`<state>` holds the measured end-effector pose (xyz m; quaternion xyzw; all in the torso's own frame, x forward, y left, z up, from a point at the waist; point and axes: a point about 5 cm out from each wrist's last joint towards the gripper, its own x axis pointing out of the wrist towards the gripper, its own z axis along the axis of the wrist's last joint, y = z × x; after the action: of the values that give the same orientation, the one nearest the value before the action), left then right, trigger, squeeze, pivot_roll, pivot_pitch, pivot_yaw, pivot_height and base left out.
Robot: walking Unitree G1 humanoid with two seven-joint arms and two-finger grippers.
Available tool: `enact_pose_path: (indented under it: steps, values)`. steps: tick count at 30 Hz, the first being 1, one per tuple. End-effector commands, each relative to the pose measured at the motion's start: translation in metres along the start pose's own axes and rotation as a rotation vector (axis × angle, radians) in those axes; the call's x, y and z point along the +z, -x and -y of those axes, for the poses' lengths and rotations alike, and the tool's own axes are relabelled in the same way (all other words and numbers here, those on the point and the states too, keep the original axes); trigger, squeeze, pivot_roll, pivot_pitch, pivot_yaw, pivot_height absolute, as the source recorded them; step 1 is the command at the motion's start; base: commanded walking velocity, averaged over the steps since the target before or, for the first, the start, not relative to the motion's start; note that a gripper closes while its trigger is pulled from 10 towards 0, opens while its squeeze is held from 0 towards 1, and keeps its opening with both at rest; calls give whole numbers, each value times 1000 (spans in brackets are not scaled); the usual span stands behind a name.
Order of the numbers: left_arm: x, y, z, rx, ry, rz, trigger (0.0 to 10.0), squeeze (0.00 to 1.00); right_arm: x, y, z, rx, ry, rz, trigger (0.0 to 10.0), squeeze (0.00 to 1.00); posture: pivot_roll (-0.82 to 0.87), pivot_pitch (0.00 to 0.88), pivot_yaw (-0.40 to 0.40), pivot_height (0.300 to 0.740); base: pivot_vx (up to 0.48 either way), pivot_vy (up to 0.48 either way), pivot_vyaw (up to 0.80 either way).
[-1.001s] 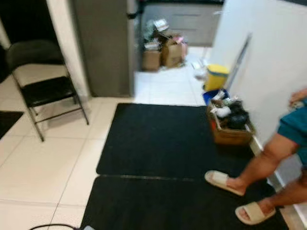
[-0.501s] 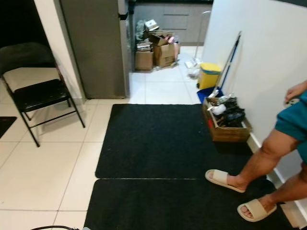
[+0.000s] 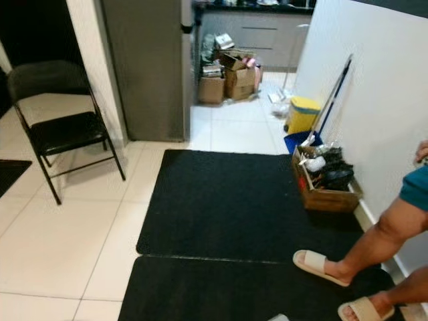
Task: Restocking fridge
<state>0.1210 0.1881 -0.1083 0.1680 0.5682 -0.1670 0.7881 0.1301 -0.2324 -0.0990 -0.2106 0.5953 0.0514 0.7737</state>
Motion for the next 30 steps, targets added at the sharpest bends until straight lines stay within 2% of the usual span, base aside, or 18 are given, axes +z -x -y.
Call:
enact_pose_path:
  steps: [1,9,27,30]
  values:
    - [6,-1,2,-9,-10,14,10000,0,-2,1,8,-19,-17,-1,10000,0,13,0,-5,740,398,0,0]
    - [6,-1,2,-13,-10,13,10000,0,-22,1,10,-19,7,-36,10000,0,13,0,-5,740,401,0,-103]
    - [7,0,-2,-17,-10,25,10000,0,-24,1,10,-21,-11,-37,10000,0,13,0,-8,740,401,0,-794]
    - [8,0,-2,-17,-13,26,10000,0,-22,1,10,-24,-19,-26,10000,0,12,0,-10,740,400,0,-154]
